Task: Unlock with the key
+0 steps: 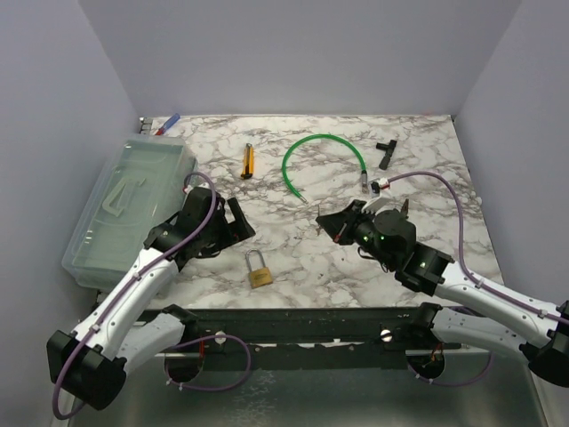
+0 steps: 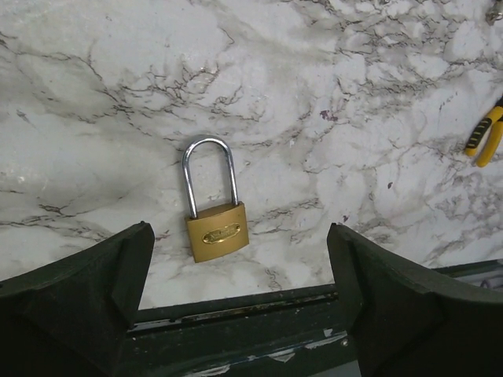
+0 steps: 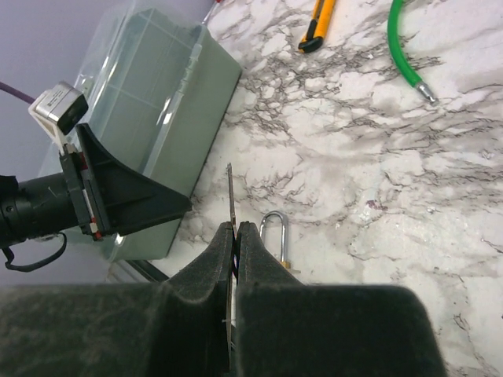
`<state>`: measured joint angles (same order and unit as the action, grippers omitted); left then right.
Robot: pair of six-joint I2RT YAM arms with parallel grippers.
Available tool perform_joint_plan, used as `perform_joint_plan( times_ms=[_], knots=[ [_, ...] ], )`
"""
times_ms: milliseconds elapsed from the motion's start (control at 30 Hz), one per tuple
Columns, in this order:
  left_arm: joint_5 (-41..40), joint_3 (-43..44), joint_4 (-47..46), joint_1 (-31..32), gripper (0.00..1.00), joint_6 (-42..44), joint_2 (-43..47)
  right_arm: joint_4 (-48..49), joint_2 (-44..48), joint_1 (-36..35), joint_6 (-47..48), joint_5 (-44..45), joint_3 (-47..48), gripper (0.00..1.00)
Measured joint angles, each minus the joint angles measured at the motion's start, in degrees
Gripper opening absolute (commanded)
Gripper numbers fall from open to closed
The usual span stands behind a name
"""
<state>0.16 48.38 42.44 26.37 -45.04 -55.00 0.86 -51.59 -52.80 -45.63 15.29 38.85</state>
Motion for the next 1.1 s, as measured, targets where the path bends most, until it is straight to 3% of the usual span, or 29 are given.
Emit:
perform_joint_plan(
  times_ms=[133,367,1100],
  knots=[
    [4.74,-1.03,-2.4,0.0,0.91,-2.56,-2.16,-1.22,0.48,0.0,-0.35,1.01,-0.31,0.01],
    [7.72,-3.93,-1.53,0.83,0.91,-7.93,-12.85,-3.15,0.7,0.0,-1.33,1.86,-0.5,0.01],
    [-3.87,-0.79,1.36,13.53,0.83,-17.7,-26.38,-7.56,4.92,0.0,-2.93,4.57,-2.03,0.01]
  ],
)
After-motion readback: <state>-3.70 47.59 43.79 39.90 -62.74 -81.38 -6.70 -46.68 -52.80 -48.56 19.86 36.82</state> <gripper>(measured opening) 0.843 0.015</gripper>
